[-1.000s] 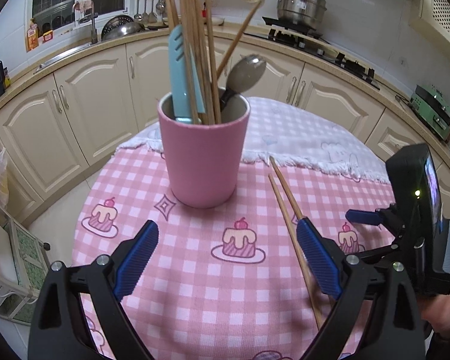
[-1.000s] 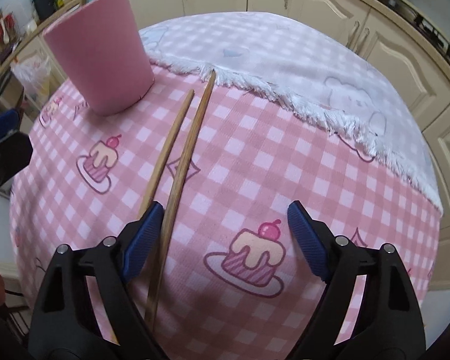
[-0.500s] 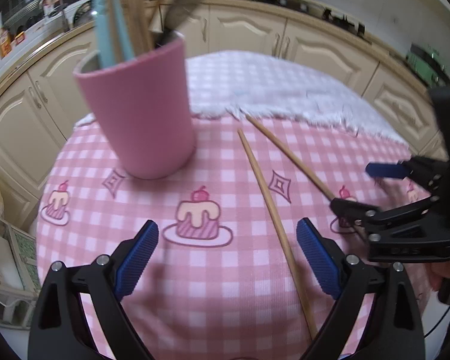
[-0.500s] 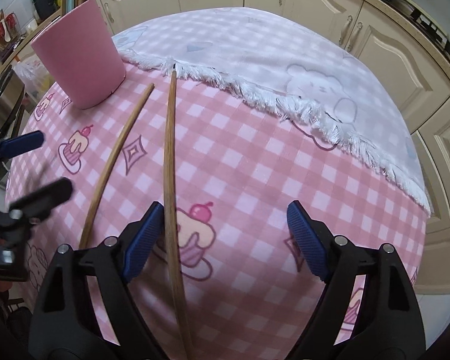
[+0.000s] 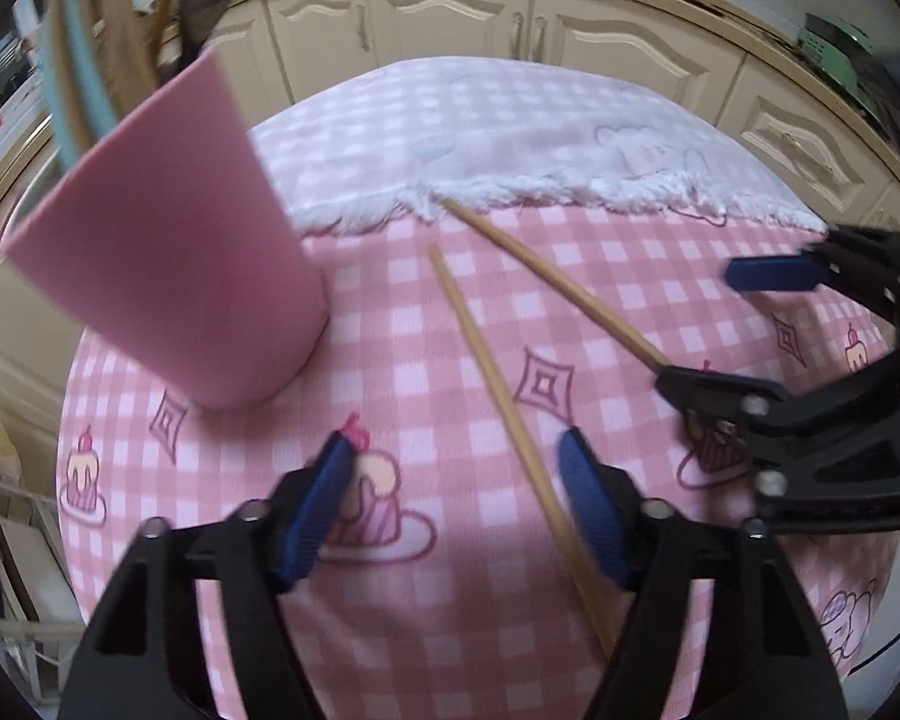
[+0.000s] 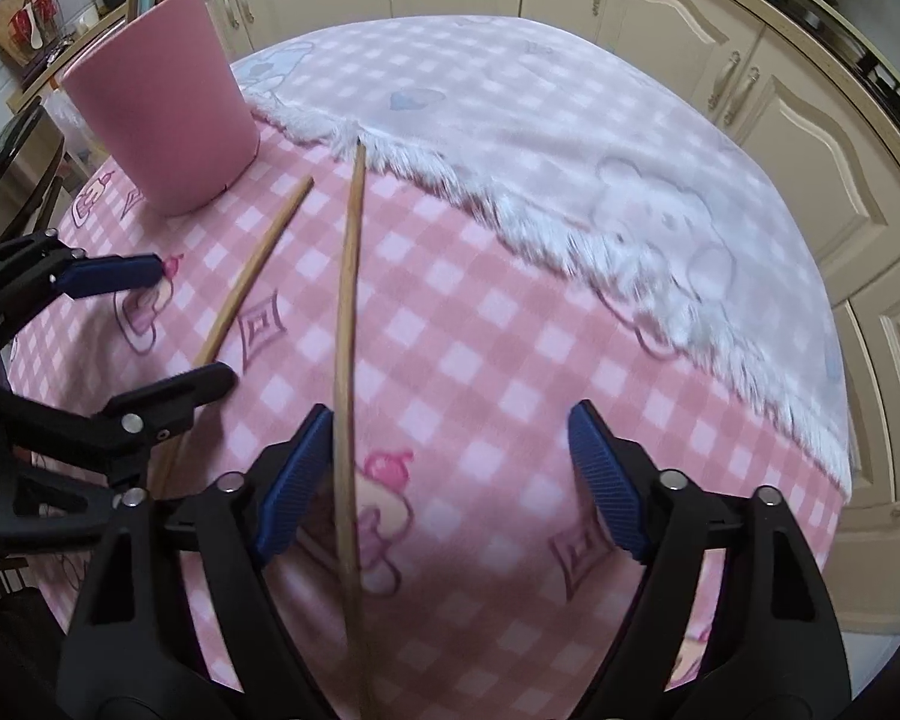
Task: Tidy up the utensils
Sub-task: 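Close the left tool on a chopstick while the right tool grasps the other, then lift both held chopsticks upright and carry them above the pink cup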
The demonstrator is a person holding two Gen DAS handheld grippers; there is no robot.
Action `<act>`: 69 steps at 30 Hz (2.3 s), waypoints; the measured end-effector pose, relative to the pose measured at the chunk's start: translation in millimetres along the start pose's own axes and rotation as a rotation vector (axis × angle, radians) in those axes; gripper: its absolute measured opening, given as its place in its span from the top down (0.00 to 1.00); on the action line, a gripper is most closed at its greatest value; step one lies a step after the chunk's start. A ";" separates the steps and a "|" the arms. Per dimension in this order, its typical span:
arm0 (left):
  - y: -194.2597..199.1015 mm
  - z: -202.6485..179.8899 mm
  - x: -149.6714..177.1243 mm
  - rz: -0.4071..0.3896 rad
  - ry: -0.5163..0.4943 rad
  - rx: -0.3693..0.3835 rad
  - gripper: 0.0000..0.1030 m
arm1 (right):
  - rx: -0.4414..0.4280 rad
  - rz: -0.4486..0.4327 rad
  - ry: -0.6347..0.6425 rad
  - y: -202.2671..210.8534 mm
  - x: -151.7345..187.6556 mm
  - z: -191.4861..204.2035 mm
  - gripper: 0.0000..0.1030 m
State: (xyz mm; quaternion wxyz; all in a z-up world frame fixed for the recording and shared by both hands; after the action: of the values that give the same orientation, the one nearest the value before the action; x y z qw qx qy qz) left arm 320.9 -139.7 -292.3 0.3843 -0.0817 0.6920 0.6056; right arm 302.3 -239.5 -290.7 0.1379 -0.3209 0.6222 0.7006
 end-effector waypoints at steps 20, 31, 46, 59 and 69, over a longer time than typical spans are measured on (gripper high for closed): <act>36.8 9.0 -24.5 -0.131 0.051 0.101 0.95 | -0.127 -0.142 -0.146 19.0 -36.8 1.9 0.93; 93.2 39.0 -56.4 -0.313 0.110 0.046 0.95 | -0.197 -0.354 -0.241 73.9 -65.9 2.4 0.93; 148.5 71.9 -85.8 -0.460 0.149 -0.015 0.95 | -0.220 -0.527 -0.197 123.5 -113.4 18.7 0.94; 151.0 82.0 -78.4 -0.460 0.164 -0.019 0.95 | -0.120 -0.210 -0.170 21.0 -87.2 22.9 0.47; 149.7 89.1 -74.0 -0.456 0.187 -0.024 0.95 | -0.080 -0.078 -0.109 -52.8 -93.2 43.1 0.67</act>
State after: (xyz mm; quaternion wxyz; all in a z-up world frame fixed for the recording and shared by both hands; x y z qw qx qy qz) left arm 324.0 -47.6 -126.9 0.4441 -0.2960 0.6811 0.5013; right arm 392.0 -168.9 -273.3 0.1860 -0.3117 0.5722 0.7354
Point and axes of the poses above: each gripper's, at about its wrist camera, not at the fingertips, and y roughly against the way its jaws point, z to its left, x to its underside, the point moved 7 cm from there along -y, roughly the way its jaws point, and after that the axes turned 14 degrees about -z, right-handed, at the moved point
